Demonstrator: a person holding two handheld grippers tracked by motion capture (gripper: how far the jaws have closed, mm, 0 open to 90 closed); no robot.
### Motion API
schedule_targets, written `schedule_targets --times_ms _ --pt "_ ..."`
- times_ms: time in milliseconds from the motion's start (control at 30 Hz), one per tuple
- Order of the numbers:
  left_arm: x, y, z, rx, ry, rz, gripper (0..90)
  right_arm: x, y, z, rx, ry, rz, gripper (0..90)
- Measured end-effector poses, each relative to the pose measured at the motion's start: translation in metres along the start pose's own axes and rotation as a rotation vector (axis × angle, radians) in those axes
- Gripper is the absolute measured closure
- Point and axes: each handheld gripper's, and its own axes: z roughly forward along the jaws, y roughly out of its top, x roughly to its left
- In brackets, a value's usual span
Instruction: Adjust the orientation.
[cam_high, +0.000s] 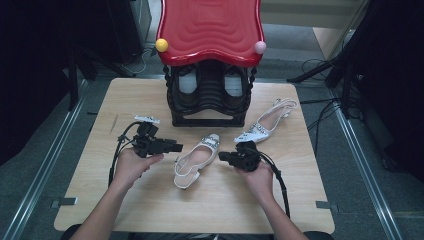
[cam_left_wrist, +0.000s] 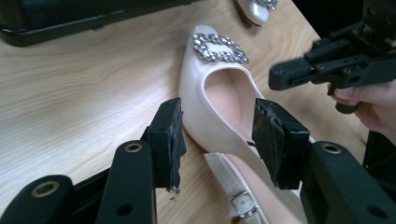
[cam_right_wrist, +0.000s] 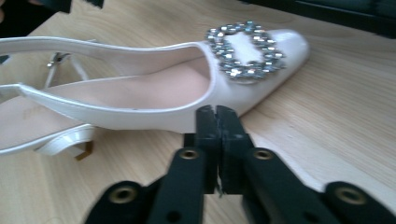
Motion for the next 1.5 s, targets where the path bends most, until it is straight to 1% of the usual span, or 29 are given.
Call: schedule_targets --times_ms 67,167,367,600,700,733,833,933,967,1067,1100,1200,1333,1433,1467,1500 --pt "0.003 -0.001 -0.003 -0.003 0.006 -0.007 53.1 0.002 0.001 0.003 0.006 0.017 0.005 90.0" --pt "0.004 -0.003 -0.007 -0.012 0.013 -0.010 52.9 0.005 0.002 0.008 0.018 0.025 0.005 90.0" --pt "0.007 -0.008 -0.011 -0.016 0.031 -0.006 52.6 0.008 0.003 0.020 0.066 -0.005 -0.031 90.0" --pt "0.009 -0.015 -0.014 -0.006 0.044 -0.015 51.5 0.006 0.006 0.024 0.077 0.004 -0.027 89.7" --pt "0.009 -0.018 -0.016 -0.009 0.055 -0.017 51.3 0.006 0.008 0.027 0.079 -0.003 -0.031 89.7" --pt "0.009 -0.019 -0.016 -0.010 0.052 -0.019 51.3 0.005 0.009 0.027 0.080 -0.005 -0.035 89.7" --pt "0.010 -0.022 -0.018 -0.011 0.061 -0.024 51.1 0.003 0.011 0.029 0.081 -0.009 -0.034 89.0" --pt "0.011 -0.025 -0.021 -0.009 0.065 -0.026 50.9 0.001 0.013 0.031 0.078 -0.003 -0.024 88.7" --pt "0.011 -0.026 -0.021 -0.009 0.067 -0.031 50.8 0.001 0.014 0.031 0.079 -0.007 -0.019 88.7" --pt "0.014 -0.029 -0.023 -0.007 0.074 -0.034 49.7 0.000 0.017 0.033 0.081 -0.021 -0.031 87.4" --pt "0.014 -0.030 -0.023 -0.007 0.076 -0.037 49.6 -0.001 0.018 0.034 0.080 -0.023 -0.026 87.4" --pt "0.016 -0.032 -0.025 -0.012 0.083 -0.040 49.2 -0.003 0.021 0.036 0.080 -0.027 -0.032 87.1" --pt "0.017 -0.033 -0.025 -0.015 0.085 -0.034 48.0 -0.007 0.023 0.037 0.073 -0.039 -0.027 80.6" --pt "0.017 -0.033 -0.024 -0.016 0.087 -0.035 47.3 -0.011 0.024 0.033 0.078 -0.059 -0.022 74.8" --pt "0.018 -0.033 -0.024 -0.013 0.085 -0.034 47.0 -0.012 0.025 0.031 0.073 -0.058 -0.021 72.0" --pt "0.018 -0.033 -0.024 -0.013 0.088 -0.032 46.9 -0.013 0.025 0.029 0.071 -0.051 -0.009 71.6"
